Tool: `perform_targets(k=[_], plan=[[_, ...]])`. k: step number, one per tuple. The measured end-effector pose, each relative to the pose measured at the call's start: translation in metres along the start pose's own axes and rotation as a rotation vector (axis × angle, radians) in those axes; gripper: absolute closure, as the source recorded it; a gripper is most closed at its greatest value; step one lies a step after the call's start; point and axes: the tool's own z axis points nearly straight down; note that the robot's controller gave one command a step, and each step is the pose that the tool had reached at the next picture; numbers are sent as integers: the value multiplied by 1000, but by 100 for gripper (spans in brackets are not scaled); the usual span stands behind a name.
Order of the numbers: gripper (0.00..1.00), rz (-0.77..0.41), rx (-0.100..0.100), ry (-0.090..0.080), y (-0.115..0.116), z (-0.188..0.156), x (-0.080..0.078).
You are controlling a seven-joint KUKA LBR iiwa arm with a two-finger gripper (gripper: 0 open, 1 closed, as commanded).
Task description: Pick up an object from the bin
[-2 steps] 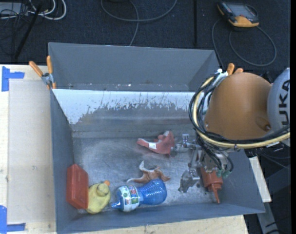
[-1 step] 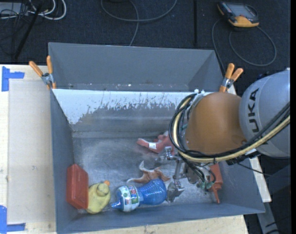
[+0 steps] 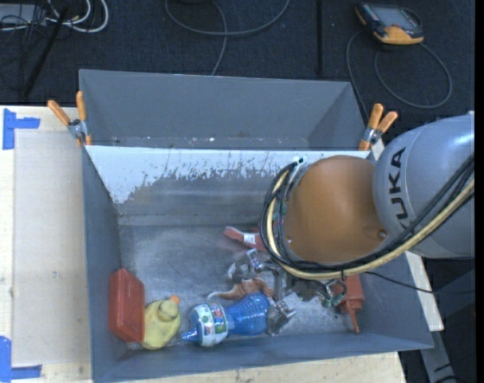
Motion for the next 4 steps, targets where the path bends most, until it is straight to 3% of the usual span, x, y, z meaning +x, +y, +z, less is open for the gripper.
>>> perform_targets(k=[1,2,3,4], plan=[[0,-111,0,1,24,21,-9],[0,-179,8,-30,4,84,-6],[100,-173,11,-20,13,83,-9],[100,-173,11,-20,13,83,-9]])
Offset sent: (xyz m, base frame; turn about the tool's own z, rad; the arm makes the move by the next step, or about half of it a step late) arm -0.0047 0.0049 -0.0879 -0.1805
